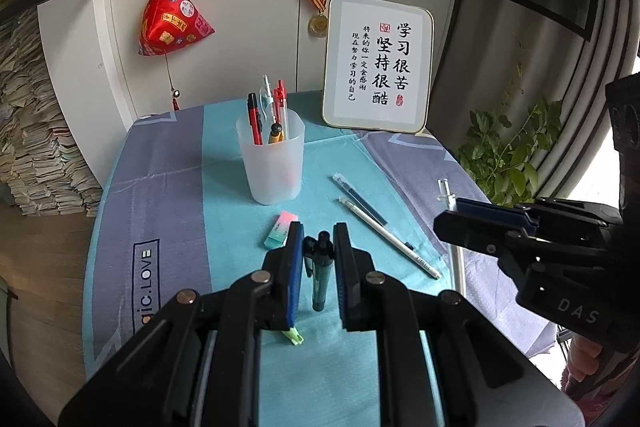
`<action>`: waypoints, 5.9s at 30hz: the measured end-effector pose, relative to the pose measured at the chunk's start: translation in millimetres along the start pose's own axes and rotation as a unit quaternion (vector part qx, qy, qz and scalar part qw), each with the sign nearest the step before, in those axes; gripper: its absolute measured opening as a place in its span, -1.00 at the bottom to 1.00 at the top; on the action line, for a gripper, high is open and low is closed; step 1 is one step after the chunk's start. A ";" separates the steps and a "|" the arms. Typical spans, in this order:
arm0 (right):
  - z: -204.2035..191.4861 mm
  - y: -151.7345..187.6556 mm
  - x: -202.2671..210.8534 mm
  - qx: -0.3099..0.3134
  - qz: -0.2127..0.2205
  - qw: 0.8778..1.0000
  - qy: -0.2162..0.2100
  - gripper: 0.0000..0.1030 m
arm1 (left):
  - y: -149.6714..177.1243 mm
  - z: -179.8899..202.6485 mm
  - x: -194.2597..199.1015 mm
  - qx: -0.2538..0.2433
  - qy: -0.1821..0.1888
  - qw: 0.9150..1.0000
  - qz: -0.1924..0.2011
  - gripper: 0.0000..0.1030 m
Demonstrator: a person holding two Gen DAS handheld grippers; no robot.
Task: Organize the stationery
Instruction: 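Lift and carry the black pen and clear pen toward the frosted cup with both tools, then lower both pens into the cup and open both tools, then withdraw both tools from the cup back over the remaining pens, then lower the left tool to the white pen while the right tool approaches the blue gel pen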
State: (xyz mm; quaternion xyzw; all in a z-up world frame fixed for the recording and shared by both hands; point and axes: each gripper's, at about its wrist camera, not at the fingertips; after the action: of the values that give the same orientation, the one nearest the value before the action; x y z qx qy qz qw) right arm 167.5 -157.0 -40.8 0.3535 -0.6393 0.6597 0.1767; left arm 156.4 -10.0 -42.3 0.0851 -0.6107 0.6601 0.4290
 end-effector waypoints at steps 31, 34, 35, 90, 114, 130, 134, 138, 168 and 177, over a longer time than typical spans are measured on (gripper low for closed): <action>-28.2 -45.5 -16.3 0.020 0.022 0.999 -0.012 -0.70 | -39.6 -21.7 15.5 0.004 -0.018 0.999 0.036 -0.75; -31.4 -54.4 -19.4 0.023 0.026 0.999 -0.011 -0.70 | -49.9 -24.5 18.2 0.000 -0.024 0.999 0.045 -0.75; -32.4 -57.4 -20.0 0.024 0.028 0.999 -0.011 -0.70 | -53.9 -25.8 19.6 -0.001 -0.024 0.999 0.048 -0.75; -18.8 -137.4 -129.4 -0.073 0.122 0.989 0.032 -0.70 | -120.2 -83.9 -44.8 0.021 -0.009 0.999 0.045 -0.75; -20.4 -103.8 -136.1 -0.061 0.050 0.997 0.028 -0.70 | -89.7 -87.4 -61.0 0.037 -0.013 0.999 0.007 -0.72; -13.5 -96.3 -92.5 -0.055 0.061 0.996 0.018 -0.68 | -90.8 -58.3 -27.4 0.006 -0.023 0.999 0.039 -0.29; -6.6 -91.5 -72.8 -0.052 0.067 0.996 0.026 -0.68 | -89.6 -45.2 -15.0 -0.003 -0.023 0.998 0.051 -0.22; 5.4 -83.7 -53.7 -0.056 0.071 0.995 0.037 -0.68 | -86.1 -31.9 -4.8 -0.009 -0.019 0.998 0.058 -0.18; 83.4 65.6 -61.4 -0.045 -0.080 0.994 0.063 -0.68 | 1.8 42.1 -103.9 0.012 0.004 0.995 -0.101 -0.10; 72.8 74.0 -76.3 -0.025 -0.100 0.994 0.044 -0.68 | 4.3 41.1 -129.9 0.040 -0.006 0.992 -0.122 -0.10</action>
State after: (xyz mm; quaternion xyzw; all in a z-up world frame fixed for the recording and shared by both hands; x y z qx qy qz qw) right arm 186.8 -219.7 -151.6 0.3816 -0.6086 0.6375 0.2787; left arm 216.8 -105.7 -118.3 0.1797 -0.5713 0.6264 0.4990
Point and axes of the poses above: each gripper's, at about its wrist camera, not at the fingertips, and x roughly against the way its jaws point, z to its right, y to its underside, and after that the axes turned 14 degrees about y, right-handed
